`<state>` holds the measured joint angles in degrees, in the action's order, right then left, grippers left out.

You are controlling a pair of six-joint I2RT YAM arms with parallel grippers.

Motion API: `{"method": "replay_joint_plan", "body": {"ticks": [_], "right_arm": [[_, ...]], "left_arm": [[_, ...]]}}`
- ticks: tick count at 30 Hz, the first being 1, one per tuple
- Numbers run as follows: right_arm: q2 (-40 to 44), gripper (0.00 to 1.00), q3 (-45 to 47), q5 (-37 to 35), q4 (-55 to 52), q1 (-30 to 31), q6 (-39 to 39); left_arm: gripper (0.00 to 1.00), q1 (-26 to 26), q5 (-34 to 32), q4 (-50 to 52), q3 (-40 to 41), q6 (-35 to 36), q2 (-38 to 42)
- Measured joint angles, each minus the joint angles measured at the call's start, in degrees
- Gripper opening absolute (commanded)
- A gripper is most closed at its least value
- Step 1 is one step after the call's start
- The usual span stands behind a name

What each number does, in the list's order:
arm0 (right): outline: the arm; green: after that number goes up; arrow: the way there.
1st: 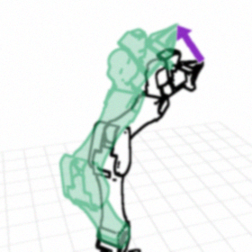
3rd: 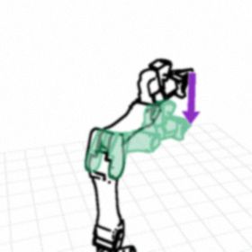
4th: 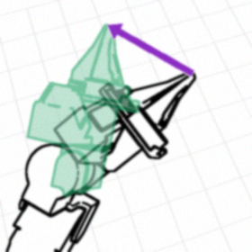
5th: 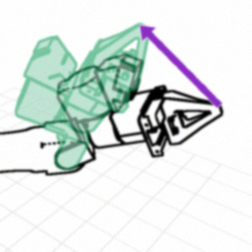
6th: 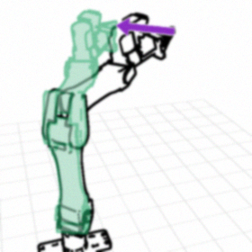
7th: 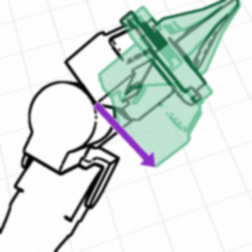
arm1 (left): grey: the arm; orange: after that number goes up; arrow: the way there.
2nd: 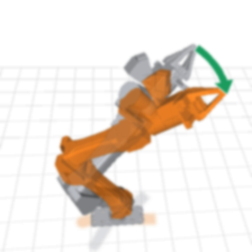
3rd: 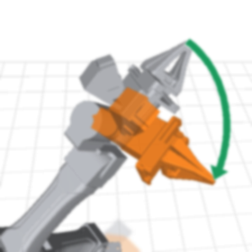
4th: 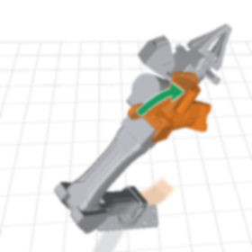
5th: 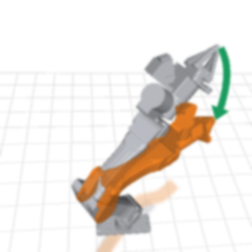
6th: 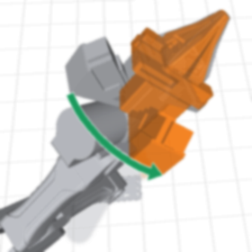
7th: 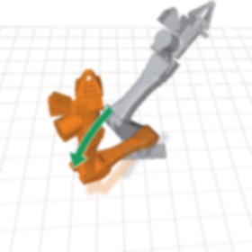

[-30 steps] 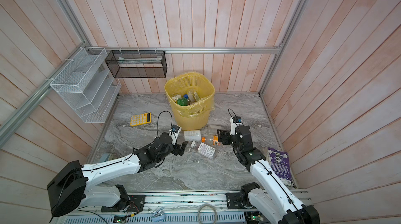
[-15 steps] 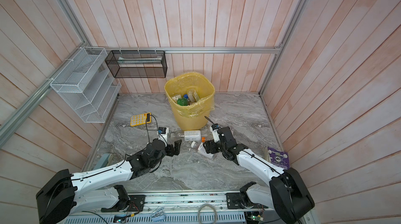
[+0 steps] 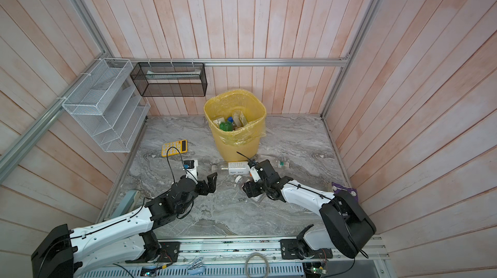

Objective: Throw the plastic bottles in the bin
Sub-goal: Pick up the plastic bottle from the center of the table, then throw the plastic bottle into the trash bin.

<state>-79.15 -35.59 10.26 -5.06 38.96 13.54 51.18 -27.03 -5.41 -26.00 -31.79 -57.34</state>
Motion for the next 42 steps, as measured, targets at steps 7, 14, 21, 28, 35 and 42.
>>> {"method": "replay_joint_plan", "body": {"ticks": [7,14,21,28,35,42], "right_arm": [[-2.8,0.75,-3.8,-4.5,-3.6,5.9,0.9],[-10.7,0.68,-10.1,-11.0,-7.9,9.5,1.5],[-11.1,0.47,-11.2,-13.2,-9.2,10.7,2.4],[5.8,0.41,-7.0,-13.9,-10.0,10.8,3.7],[36.9,0.41,-6.1,-24.7,-8.3,10.9,4.1],[49.4,0.43,-14.9,-35.6,3.3,10.9,-4.9]], "left_arm": [[1.0,0.0,-0.6,1.6,1.3,-0.6,2.6],[1.0,0.0,-1.7,3.5,1.6,-0.9,4.2],[1.0,0.0,-2.7,5.1,1.6,-0.9,6.4],[1.0,0.0,-3.5,5.9,1.6,-1.1,6.4],[1.0,-0.2,-4.0,5.3,1.6,-1.5,6.5],[1.0,-0.3,-4.5,4.1,1.6,-1.5,6.4]]}}
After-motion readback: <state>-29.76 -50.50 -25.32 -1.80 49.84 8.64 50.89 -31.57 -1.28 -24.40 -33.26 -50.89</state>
